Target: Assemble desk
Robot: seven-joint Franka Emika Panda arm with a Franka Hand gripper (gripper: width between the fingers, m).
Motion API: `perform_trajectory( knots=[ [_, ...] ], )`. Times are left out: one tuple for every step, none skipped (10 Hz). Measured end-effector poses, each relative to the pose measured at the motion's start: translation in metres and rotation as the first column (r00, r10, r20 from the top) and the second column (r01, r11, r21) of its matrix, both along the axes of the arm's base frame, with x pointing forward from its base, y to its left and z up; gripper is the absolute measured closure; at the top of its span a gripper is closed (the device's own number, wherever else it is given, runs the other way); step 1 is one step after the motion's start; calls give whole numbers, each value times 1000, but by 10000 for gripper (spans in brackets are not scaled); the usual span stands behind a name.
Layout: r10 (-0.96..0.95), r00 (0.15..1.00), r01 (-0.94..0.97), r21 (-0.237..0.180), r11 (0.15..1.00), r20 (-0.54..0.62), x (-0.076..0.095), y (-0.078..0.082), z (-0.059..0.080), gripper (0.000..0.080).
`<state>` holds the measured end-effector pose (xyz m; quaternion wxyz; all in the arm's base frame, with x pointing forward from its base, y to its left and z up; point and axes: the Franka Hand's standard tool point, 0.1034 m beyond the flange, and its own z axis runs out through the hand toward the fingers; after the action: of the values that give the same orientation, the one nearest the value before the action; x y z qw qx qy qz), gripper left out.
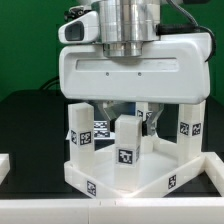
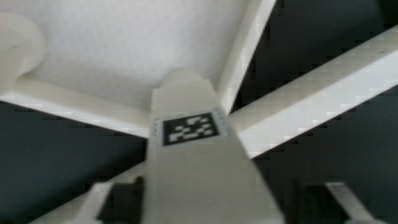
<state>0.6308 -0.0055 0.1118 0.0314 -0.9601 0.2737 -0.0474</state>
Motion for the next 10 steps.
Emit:
perform_trajectory(
  knots=[
    [-106, 994, 106, 15, 994, -4, 0, 0, 0, 507],
    [-272, 962, 272, 29, 962, -13, 0, -7, 1, 515],
    [-469, 883, 470, 47, 882, -34, -1, -13, 1, 515],
    [-615, 787, 617, 65, 784, -53, -2, -14, 1, 515],
    [-729, 680, 733, 104, 672, -81, -2, -14, 1, 515],
    [-784, 612, 790, 122, 601, -105, -4, -17, -1, 515],
    [-818, 564, 825, 121, 552, -115, -4, -14, -1, 515],
    [-847, 517, 855, 119, 505, -125, -4, -10, -2, 514],
    [-853, 507, 861, 119, 494, -127, -4, -11, -2, 514],
    [-842, 526, 850, 119, 514, -123, -4, -11, -2, 514]
  ],
)
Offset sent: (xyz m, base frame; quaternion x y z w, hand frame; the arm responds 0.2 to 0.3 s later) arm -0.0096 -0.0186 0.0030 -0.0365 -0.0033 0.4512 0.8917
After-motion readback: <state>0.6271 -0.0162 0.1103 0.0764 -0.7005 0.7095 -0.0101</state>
